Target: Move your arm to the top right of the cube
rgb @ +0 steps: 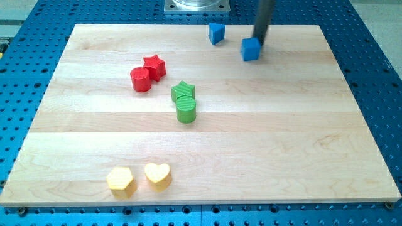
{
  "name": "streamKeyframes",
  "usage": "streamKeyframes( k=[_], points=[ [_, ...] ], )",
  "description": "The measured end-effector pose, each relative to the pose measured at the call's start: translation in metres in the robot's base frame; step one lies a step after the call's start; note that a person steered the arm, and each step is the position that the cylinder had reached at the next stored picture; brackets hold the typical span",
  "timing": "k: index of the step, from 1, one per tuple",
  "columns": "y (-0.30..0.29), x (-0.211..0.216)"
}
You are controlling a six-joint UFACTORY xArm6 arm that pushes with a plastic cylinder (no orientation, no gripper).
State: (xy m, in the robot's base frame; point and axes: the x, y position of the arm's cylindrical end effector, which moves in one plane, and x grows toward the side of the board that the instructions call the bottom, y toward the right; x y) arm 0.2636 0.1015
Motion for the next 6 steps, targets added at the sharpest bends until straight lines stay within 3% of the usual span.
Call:
streamKeyframes(
  k=[1, 2, 3, 4, 5, 6],
  points=[
    [-0.047, 0.018],
    [-0.050, 0.016],
    [-0.004, -0.014],
    [0.051, -0.009],
    [0.042, 0.018],
    [-0.031, 0.020]
  ],
)
